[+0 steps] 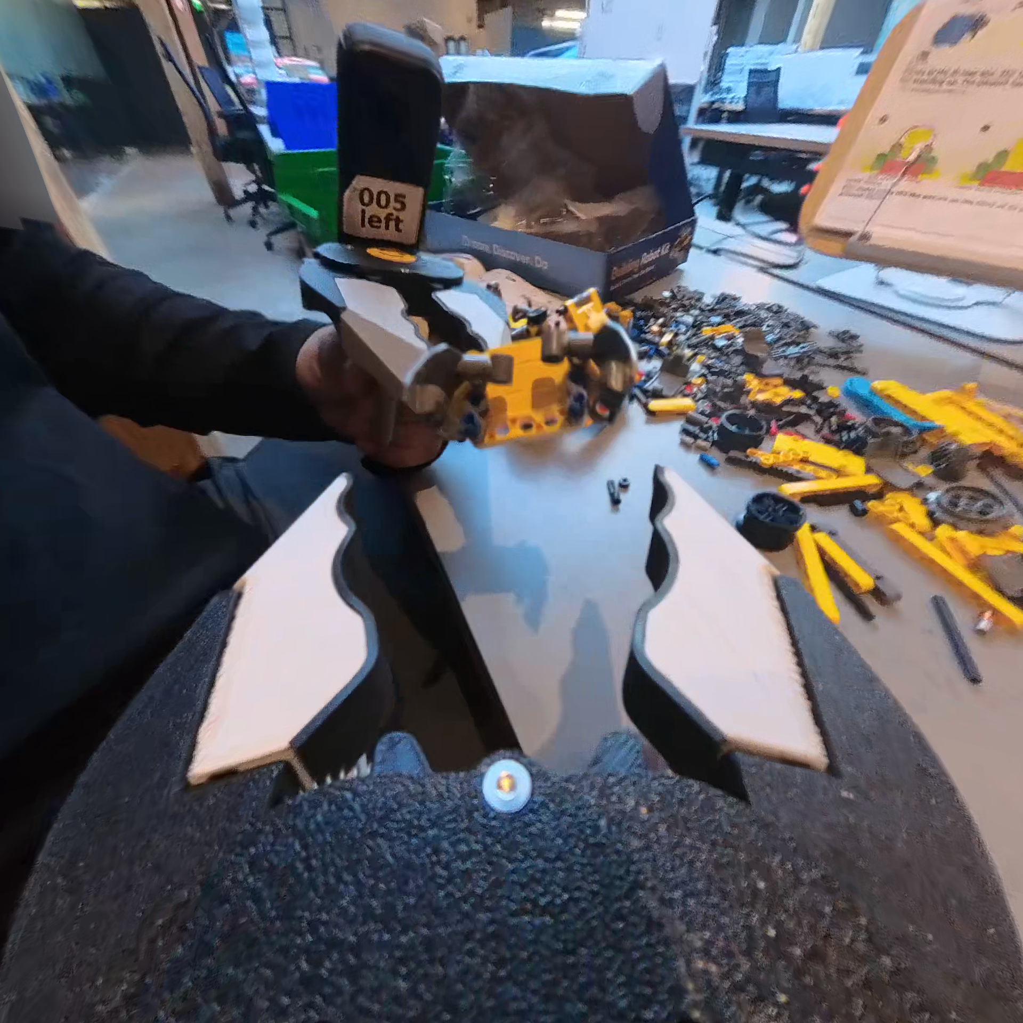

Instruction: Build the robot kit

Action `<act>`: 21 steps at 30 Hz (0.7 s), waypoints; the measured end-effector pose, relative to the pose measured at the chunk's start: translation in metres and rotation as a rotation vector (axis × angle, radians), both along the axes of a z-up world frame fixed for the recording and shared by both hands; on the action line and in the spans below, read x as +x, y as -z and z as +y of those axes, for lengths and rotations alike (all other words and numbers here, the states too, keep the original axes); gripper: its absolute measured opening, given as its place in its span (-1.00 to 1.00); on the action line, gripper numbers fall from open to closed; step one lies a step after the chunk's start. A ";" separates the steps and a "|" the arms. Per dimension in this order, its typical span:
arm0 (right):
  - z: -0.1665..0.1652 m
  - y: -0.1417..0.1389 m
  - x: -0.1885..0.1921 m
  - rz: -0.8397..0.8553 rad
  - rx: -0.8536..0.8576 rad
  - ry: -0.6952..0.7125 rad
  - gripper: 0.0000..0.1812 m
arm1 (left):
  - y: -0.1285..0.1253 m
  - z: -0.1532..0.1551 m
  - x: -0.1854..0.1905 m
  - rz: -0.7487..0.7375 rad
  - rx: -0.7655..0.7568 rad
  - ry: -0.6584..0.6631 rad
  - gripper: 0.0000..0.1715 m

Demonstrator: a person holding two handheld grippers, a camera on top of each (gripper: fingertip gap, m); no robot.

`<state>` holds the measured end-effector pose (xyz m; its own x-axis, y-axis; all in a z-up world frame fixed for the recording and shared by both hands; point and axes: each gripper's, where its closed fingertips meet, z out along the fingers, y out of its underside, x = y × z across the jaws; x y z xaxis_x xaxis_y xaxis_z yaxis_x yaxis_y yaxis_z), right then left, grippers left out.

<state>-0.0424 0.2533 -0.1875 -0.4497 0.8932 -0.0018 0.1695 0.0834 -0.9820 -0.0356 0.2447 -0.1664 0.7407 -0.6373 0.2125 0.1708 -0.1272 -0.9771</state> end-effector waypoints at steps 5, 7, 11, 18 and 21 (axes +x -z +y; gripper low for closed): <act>-0.002 -0.021 -0.008 0.077 0.033 0.060 -0.10 | 0.000 -0.003 0.000 -0.047 -0.016 0.029 -0.78; -0.002 -0.024 -0.008 0.082 0.015 0.049 -0.28 | 0.004 -0.005 0.002 -0.070 -0.054 0.065 -0.78; -0.005 -0.024 -0.010 0.080 0.033 0.042 -0.30 | 0.004 -0.008 0.000 -0.081 -0.055 0.070 -0.79; -0.010 -0.028 -0.009 0.067 0.101 0.040 -0.33 | 0.003 -0.012 0.002 -0.137 -0.080 0.138 -0.78; -0.011 -0.028 -0.007 0.061 0.112 0.032 -0.33 | 0.004 -0.013 0.004 -0.127 -0.093 0.163 -0.78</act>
<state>-0.0492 0.2427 -0.1596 -0.4169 0.9002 0.1258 0.1139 0.1890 -0.9753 -0.0317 0.2318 -0.1709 0.5931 -0.7196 0.3610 0.2615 -0.2519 -0.9318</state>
